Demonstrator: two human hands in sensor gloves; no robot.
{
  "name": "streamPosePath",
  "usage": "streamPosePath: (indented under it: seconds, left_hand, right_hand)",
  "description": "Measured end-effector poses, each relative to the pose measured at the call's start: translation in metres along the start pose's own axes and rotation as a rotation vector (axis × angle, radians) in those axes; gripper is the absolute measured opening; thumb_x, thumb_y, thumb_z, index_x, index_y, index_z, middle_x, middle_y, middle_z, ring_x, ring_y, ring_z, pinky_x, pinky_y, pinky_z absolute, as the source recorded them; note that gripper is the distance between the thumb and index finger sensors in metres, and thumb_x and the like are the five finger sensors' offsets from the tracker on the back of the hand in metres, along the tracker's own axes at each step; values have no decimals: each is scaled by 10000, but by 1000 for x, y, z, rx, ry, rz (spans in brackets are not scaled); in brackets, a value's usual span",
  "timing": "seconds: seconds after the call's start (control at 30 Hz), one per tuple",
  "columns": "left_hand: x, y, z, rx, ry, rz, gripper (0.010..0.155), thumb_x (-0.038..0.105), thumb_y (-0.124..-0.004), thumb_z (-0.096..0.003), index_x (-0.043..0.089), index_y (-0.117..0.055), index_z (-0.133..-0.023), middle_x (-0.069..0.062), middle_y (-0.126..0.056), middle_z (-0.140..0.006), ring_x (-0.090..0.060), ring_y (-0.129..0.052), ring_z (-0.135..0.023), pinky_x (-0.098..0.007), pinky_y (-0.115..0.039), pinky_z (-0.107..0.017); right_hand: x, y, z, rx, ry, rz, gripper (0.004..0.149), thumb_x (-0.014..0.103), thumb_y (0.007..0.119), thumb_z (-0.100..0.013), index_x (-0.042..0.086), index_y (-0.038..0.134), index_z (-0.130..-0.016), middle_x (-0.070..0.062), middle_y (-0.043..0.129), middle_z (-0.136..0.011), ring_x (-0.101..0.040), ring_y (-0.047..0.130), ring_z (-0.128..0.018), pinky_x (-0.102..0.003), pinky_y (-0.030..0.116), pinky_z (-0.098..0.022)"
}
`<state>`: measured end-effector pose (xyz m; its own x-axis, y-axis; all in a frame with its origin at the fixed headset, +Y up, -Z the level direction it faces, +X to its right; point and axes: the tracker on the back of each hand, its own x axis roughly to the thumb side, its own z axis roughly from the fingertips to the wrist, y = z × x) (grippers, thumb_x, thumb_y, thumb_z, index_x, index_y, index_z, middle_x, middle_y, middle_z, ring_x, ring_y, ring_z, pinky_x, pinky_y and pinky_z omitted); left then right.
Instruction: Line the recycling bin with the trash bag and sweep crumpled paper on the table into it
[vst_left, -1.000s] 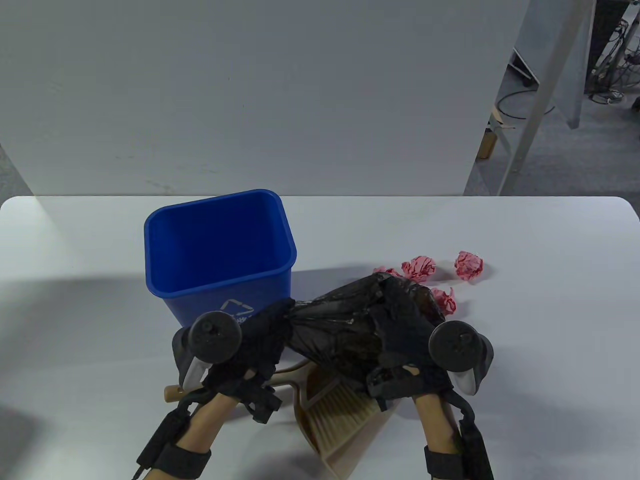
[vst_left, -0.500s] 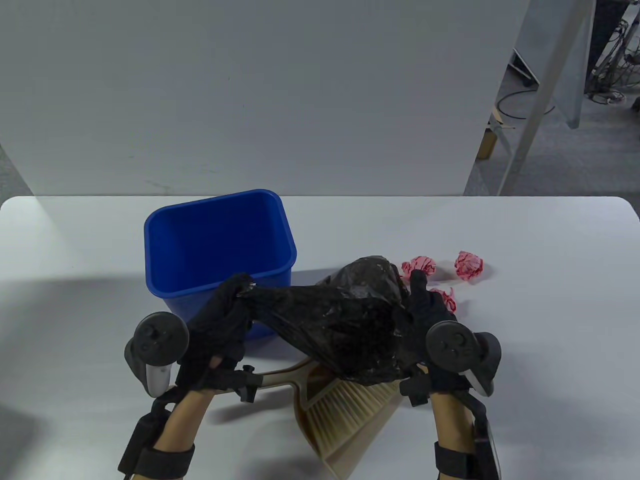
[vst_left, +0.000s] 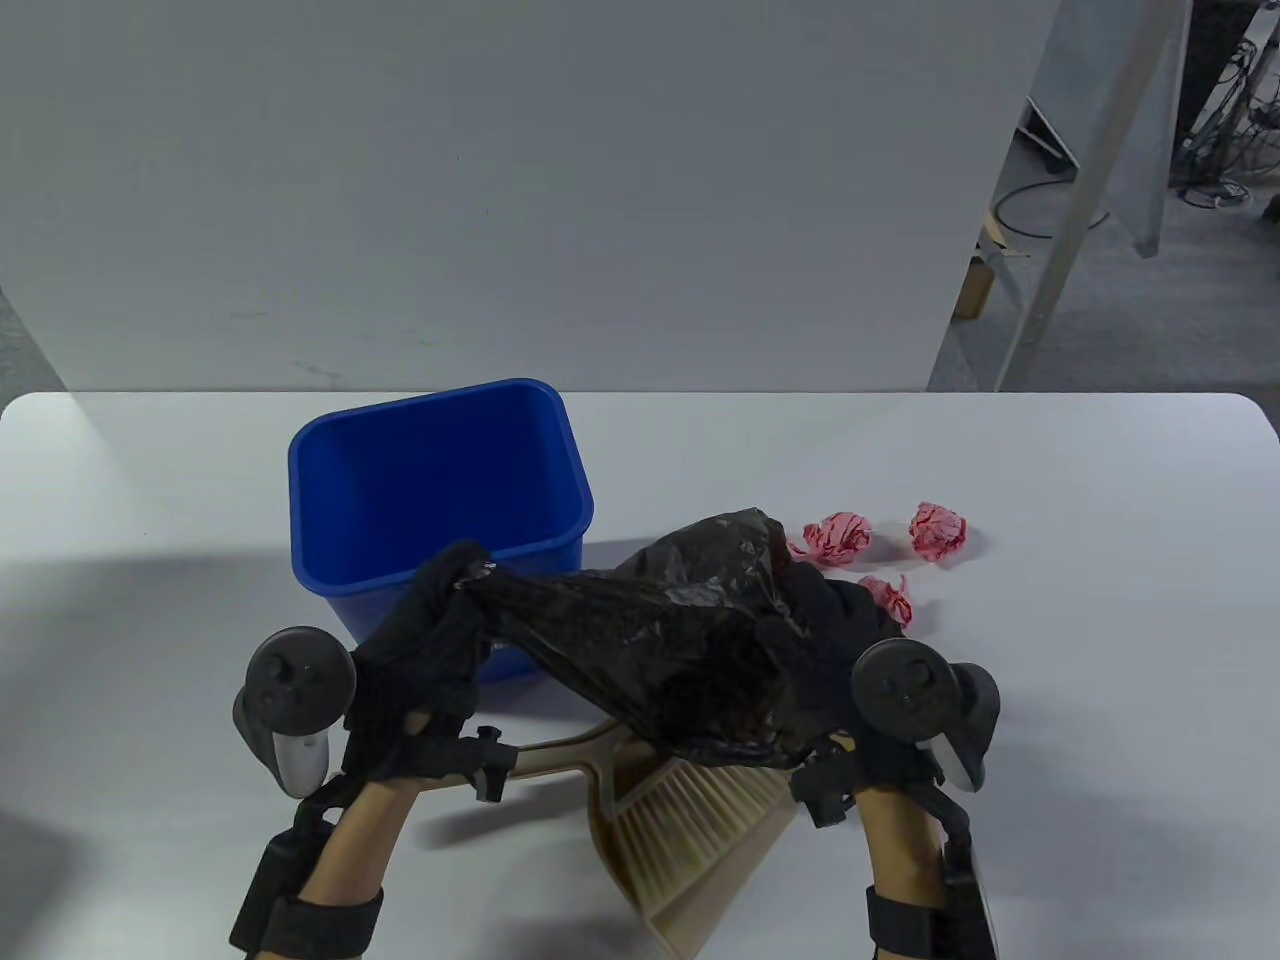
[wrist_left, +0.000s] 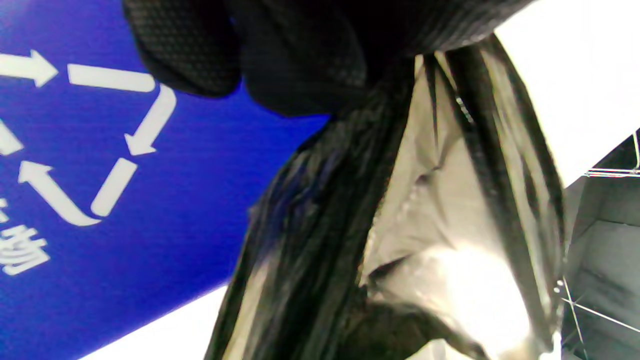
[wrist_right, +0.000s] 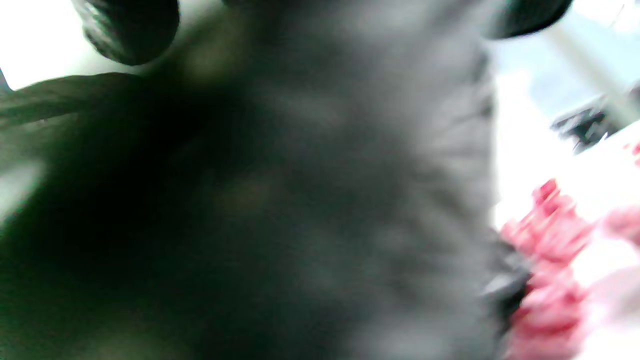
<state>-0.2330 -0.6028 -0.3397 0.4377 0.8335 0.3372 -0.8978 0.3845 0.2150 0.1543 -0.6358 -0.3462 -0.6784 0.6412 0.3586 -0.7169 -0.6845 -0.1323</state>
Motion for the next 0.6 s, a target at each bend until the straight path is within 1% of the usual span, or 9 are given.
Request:
streamPosePath:
  seconds: [0.07,0.1,0.2,0.27,0.33,0.4,0.5,0.53,0.6]
  left_hand:
    - [0,0,0,-3,-2,-1,465,361,-664,-594,193,-708,-1025,26,-921,-772,-125,-974,-454,-527,-825,-533]
    - [0,0,0,-5,-3,0,464,361,-664,-594,192,-709,-1024,25,-921,-771,-126,-973,-454,-527,-825,-532]
    - [1,-1,1,-10,-10,4,465,360,-666,-594,189,-711,-1023,24,-923,-767,-126,-973,-449,-527,-825,-531]
    - [1,0,1,-10,-17,3,465,361,-667,-593,189,-712,-1023,24,-923,-767,-127,-973,-448,-527,-826,-530]
    - [3,1,1,2,-27,-4,464,360,-666,-593,192,-711,-1023,24,-922,-770,-129,-975,-450,-529,-825,-531]
    - [5,4,2,25,-43,-31,466,361,-664,-594,191,-706,-1026,24,-919,-782,-133,-977,-468,-531,-822,-536]
    - [6,5,3,15,-76,-35,511,389,-659,-592,208,-641,-1069,32,-873,-887,-152,-979,-591,-540,-803,-582]
    - [7,2,2,-48,-127,-7,612,447,-669,-588,205,-516,-1129,16,-774,-1004,-194,-925,-740,-575,-756,-631]
    - [11,-8,-1,-283,-222,96,843,546,-696,-581,185,-227,-1180,-78,-438,-1214,-390,-597,-1069,-699,-554,-743]
  right_hand:
    - [8,4,0,63,-18,-29,912,645,596,-532,33,330,-1153,-306,427,-1132,-573,485,-990,-859,311,-594]
    - [15,8,0,107,-28,21,966,658,615,-516,16,272,-1152,-326,359,-1146,-594,418,-1003,-867,270,-589]
    - [31,27,-1,199,-22,386,1055,663,658,-500,-24,160,-1128,-358,256,-1137,-611,354,-996,-868,250,-584]
    - [34,36,-2,151,36,659,984,612,680,-522,-8,209,-1124,-320,356,-1116,-539,492,-972,-821,353,-624]
    - [33,34,-3,10,47,749,719,510,697,-564,102,458,-1106,-162,660,-1013,-359,756,-864,-729,553,-648]
    - [26,21,-1,-91,68,562,442,415,653,-602,207,700,-989,-42,857,-819,-256,898,-688,-652,679,-615]
    - [19,7,3,-202,79,237,409,406,646,-602,185,768,-923,-39,911,-697,-252,925,-569,-607,739,-565]
    - [18,2,4,-226,79,127,408,407,641,-603,181,771,-917,-34,916,-680,-247,929,-551,-600,748,-555]
    - [18,-3,6,-266,56,9,406,408,637,-604,174,776,-906,-29,918,-658,-241,928,-529,-590,758,-545]
